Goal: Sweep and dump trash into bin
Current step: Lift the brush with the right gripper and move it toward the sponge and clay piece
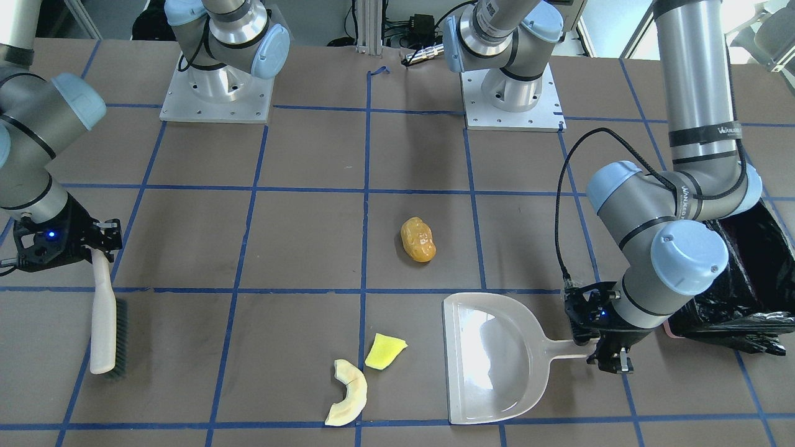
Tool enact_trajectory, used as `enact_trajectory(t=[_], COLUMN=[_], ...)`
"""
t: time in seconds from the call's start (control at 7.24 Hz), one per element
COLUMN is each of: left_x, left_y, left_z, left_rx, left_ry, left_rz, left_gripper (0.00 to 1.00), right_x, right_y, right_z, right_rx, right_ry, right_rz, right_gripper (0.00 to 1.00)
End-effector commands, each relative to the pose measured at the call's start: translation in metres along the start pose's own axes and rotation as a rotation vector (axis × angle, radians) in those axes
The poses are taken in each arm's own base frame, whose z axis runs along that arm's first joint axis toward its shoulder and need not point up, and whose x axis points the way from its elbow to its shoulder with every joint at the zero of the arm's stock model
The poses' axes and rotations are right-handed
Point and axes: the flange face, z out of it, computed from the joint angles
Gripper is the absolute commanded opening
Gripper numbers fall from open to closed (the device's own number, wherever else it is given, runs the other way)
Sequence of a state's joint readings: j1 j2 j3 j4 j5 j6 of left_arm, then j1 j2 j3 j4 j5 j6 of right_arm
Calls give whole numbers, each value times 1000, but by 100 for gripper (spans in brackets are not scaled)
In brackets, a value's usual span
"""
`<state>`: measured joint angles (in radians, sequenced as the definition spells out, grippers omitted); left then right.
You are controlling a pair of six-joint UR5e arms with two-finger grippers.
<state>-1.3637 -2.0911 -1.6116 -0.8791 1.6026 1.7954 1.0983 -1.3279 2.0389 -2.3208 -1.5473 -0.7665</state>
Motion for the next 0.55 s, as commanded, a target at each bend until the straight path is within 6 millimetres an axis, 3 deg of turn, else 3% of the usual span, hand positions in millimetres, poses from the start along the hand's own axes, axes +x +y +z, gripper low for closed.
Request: enact_trajectory(t=[0.0,0.14,0.41], left_x=[-1,-1,0], left_y=[-1,-1,-1], left_z=[-1,0,0], left_rx=[-2,-2,-2], left_ry=[-9,-7,-7], left_rz=[1,1,-2], left_gripper=[0,0,0], right_x=[1,3,-4], right_y=[-2,-5,-13], right_z=[-6,-11,-30], right_rx=[13,23,57], right_ry=[7,10,33], right_rz=[7,11,66], right_gripper=[5,0,0])
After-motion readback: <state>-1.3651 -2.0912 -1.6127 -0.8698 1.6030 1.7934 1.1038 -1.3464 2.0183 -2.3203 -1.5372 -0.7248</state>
